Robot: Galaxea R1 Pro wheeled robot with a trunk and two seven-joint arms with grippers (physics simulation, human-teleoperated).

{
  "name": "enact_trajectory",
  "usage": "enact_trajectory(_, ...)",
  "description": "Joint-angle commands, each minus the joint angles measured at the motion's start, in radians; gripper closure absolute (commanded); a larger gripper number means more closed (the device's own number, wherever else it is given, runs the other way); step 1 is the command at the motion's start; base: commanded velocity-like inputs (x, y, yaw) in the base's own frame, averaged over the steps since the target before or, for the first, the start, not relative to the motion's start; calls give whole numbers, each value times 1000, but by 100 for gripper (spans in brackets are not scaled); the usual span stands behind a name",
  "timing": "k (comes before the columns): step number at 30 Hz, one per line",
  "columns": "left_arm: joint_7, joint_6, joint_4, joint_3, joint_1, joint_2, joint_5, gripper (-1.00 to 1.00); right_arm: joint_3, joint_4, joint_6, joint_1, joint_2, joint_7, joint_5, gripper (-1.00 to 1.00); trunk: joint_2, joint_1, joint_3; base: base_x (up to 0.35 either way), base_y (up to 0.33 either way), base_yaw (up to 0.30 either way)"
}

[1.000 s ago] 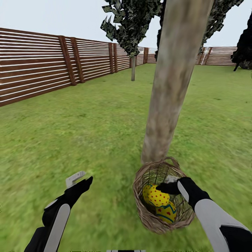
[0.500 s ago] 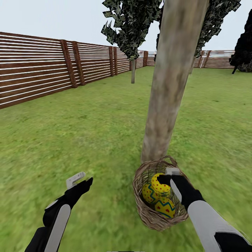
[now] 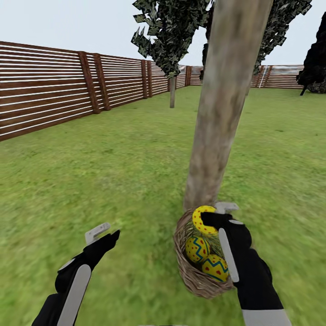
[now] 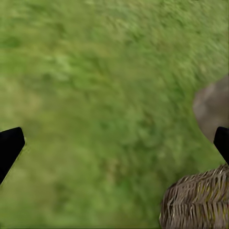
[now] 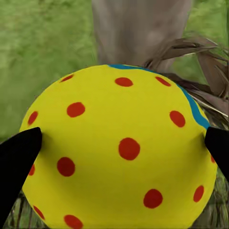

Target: Take the three Easter eggs out of the wicker basket on the lawn in the garden, then place them on the lawn next to a single tree (choose any tree) so that all three eggs are next to the same tree and none are left in the basket.

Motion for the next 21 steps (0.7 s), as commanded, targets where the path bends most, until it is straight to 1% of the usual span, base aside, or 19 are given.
enact_trajectory(1,7,4,-1,1,0,0,11,-100,6,-9,-14,-4,17,-27,-1,100,0,0,-1,0,284,0)
enact_trajectory(2,7,4,-1,2,0,0,11,-100,17,-14,-28,-6,23,-34,0,100,0,0,-1,0,299,0)
enact_trajectory(4,7,4,-1,3,0,2,10,-100,69,-19,-82,-7,27,-40,0,100,0,0,-1,0,312,0)
enact_trajectory(6,8,3,-1,3,0,23,10,-100,176,-20,-148,-8,27,-61,8,100,0,0,-1,0,324,0)
enact_trajectory(7,9,2,-1,3,0,31,10,-100,232,-19,-171,-8,27,-97,12,100,0,0,-1,0,331,0)
enact_trajectory(8,9,2,-1,3,0,34,11,-100,273,-17,-187,-8,28,-122,14,100,0,0,-1,0,332,0)
enact_trajectory(10,10,2,-1,4,0,36,11,-100,311,-12,-198,-8,29,-135,15,100,0,0,-1,2,333,0)
enact_trajectory(11,10,2,-1,4,0,36,11,-100,323,-10,-200,-8,29,-137,17,100,0,0,-1,28,333,0)
enact_trajectory(12,10,2,-1,10,0,38,11,-100,349,-1,-201,-8,29,-139,21,100,0,0,-1,66,334,0)
enact_trajectory(13,9,2,-1,29,0,39,11,-100,374,14,-202,-8,30,-140,26,100,0,0,-1,93,333,0)
enact_trajectory(14,6,2,-1,51,0,38,11,-100,393,40,-206,-8,31,-140,35,100,0,0,-1,120,329,0)
enact_trajectory(15,4,1,-1,62,0,38,10,-100,402,75,-218,-8,36,-141,47,100,0,0,-1,133,328,0)
enact_trajectory(16,3,1,-1,66,0,39,10,-100,404,108,-246,-8,42,-141,59,100,0,0,-1,139,326,0)
enact_trajectory(17,3,1,-1,67,0,38,9,-100,406,153,-290,-8,48,-141,76,100,0,0,-1,147,323,0)
enact_trajectory(19,3,1,-1,68,0,38,9,-100,406,267,-400,-10,48,-142,119,100,0,0,-1,162,317,0)
enact_trajectory(20,3,1,-1,68,0,38,9,-100,405,342,-470,-16,48,-142,134,100,0,0,-1,199,297,0)
enact_trajectory(21,3,0,-1,68,0,37,9,-100,403,392,-509,-20,48,-142,139,100,0,0,-1,214,286,0)
